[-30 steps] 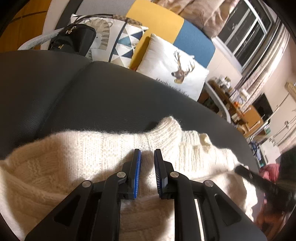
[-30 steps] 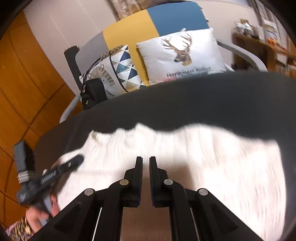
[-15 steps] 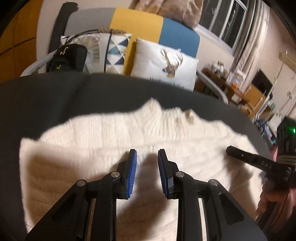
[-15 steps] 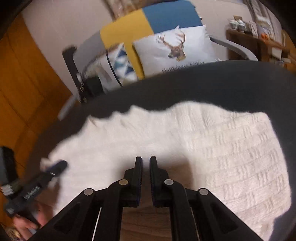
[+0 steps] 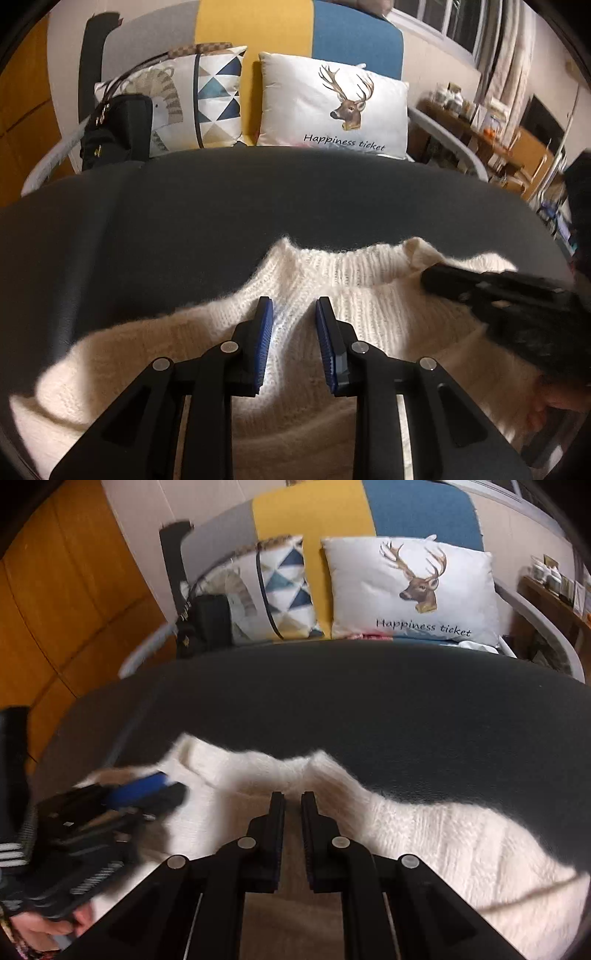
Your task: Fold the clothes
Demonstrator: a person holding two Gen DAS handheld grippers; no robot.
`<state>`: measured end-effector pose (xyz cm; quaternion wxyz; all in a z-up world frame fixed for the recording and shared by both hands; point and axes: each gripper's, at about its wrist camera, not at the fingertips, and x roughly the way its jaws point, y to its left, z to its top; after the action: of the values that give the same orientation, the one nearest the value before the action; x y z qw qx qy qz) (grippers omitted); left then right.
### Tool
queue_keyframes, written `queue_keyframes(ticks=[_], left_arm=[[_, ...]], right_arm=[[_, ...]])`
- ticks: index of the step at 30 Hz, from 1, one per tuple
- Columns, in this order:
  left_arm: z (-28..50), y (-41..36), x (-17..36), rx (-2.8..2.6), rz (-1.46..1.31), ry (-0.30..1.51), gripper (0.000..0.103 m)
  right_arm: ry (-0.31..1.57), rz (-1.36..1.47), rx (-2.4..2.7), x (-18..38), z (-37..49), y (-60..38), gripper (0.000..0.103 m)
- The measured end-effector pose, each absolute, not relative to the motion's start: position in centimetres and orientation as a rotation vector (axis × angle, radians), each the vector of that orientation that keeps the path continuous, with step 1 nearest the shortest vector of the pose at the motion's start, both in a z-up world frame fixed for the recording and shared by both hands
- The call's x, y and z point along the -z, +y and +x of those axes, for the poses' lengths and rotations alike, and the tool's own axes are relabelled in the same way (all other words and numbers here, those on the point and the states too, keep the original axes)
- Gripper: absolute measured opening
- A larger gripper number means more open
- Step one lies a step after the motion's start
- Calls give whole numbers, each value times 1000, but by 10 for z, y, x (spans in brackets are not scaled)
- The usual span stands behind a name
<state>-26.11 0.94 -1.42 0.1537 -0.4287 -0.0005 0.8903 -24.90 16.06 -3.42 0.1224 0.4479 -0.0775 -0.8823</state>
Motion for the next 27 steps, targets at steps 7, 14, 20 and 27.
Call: queue_keyframes(ticks=[7,14,20,27], left_arm=[[-258,3,4,-2527,-1181,-132,26],[-282,20,14,-2483,-1270,-137,28],[-279,26,24,-2524,-1261,-144,30],[-260,3,9,-2533,-1120,-308,35]], right_arm=[[-414,1198,2551,23,-245,171,10],[-211,1294,2501,28,-272,131,10],[-248,1304,2581,34,-277,136,3],[-414,1162,2593,11,-259,160,8]])
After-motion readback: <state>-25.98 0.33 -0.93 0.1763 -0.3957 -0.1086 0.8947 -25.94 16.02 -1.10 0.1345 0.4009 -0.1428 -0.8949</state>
